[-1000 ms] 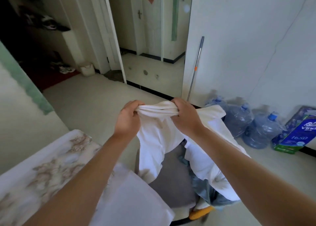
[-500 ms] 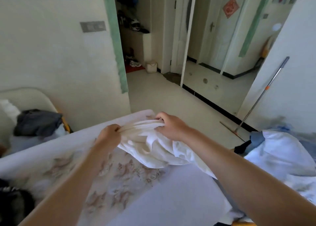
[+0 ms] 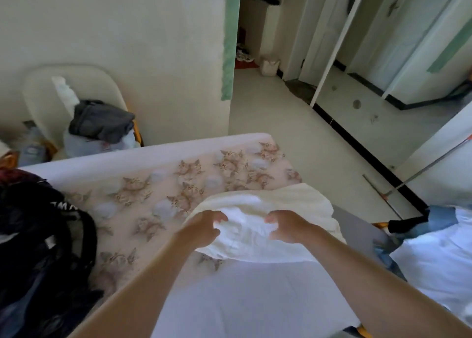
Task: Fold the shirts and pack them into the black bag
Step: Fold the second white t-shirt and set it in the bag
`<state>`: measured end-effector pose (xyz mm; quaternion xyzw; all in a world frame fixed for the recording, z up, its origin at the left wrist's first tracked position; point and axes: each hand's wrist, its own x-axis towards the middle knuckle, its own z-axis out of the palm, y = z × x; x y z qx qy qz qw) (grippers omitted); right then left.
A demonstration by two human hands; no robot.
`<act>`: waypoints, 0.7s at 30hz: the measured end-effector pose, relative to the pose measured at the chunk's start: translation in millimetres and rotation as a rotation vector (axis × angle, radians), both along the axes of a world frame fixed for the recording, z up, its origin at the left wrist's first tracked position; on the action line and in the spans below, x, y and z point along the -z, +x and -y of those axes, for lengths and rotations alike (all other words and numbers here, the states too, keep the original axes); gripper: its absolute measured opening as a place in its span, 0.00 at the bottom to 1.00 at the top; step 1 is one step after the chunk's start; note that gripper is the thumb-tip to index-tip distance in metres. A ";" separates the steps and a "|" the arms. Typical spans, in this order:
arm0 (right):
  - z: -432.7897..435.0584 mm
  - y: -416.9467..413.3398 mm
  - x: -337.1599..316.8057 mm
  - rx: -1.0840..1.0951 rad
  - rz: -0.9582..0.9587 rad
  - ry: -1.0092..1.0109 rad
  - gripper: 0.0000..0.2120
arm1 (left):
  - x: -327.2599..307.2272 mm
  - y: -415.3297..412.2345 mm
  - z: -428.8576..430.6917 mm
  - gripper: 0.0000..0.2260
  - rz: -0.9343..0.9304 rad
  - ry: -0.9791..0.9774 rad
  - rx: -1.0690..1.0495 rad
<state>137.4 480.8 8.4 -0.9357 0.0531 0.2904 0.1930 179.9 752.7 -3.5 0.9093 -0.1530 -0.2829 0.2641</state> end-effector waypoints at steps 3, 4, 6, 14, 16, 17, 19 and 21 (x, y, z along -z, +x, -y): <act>9.8 -14.0 41.0 -0.160 0.011 -0.127 0.31 | 18.0 -3.1 32.9 0.18 -0.002 0.049 0.105; 11.2 -18.1 54.9 -0.224 0.059 -0.195 0.32 | 24.5 -6.0 42.0 0.19 -0.023 0.061 0.120; 14.8 -18.2 77.9 -0.326 0.171 -0.285 0.27 | 41.4 -12.0 53.5 0.24 -0.040 0.100 0.145; 48.6 47.2 62.5 -0.146 0.412 -0.027 0.08 | 58.3 5.6 74.8 0.14 0.262 0.184 0.024; 51.1 70.8 48.7 -0.122 0.431 0.012 0.07 | 43.8 26.7 78.2 0.13 0.340 0.114 -0.065; 49.5 83.5 36.7 -0.124 0.410 0.030 0.10 | 35.0 39.9 77.6 0.14 0.391 0.110 -0.090; 45.4 110.0 7.3 -0.213 0.290 0.000 0.18 | 15.2 70.4 72.6 0.14 0.475 0.112 -0.145; 44.3 141.4 -16.7 -0.373 0.265 -0.118 0.23 | -7.2 102.2 65.3 0.14 0.541 0.123 -0.187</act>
